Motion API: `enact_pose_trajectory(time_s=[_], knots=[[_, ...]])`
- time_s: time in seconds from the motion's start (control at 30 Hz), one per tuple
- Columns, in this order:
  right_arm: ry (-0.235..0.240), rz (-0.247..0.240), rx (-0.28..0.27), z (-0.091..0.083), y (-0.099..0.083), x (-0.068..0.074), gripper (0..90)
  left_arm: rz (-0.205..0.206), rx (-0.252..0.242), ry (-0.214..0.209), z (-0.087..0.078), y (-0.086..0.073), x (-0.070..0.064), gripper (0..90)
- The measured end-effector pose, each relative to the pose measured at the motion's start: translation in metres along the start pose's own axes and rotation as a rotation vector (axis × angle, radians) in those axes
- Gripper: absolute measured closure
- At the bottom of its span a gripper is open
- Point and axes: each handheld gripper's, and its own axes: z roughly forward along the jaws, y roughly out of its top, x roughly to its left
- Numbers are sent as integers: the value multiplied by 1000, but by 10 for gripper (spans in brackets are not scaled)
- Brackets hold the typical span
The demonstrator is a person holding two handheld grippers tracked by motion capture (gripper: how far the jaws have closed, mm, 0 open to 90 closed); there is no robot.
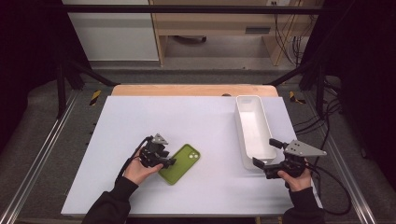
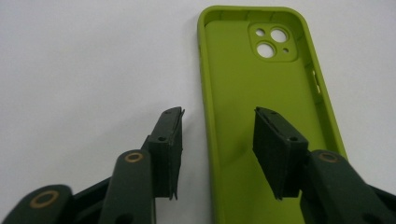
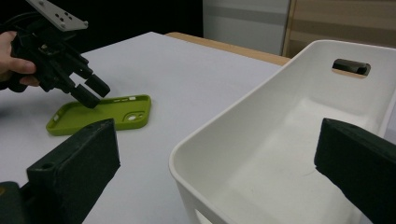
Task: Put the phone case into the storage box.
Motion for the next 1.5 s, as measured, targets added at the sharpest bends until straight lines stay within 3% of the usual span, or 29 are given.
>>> enact_pose_trajectory(time_s=[0.57, 0.73, 1.5], knots=[[-1, 0, -3, 0, 0, 0, 5, -7, 16, -2, 2, 0, 1, 720], [-1, -1, -2, 0, 0, 0, 5, -17, 11, 0, 2, 0, 1, 744], [0, 2, -1, 0, 0, 0, 5, 7, 24, 40, 1, 1, -2, 849]])
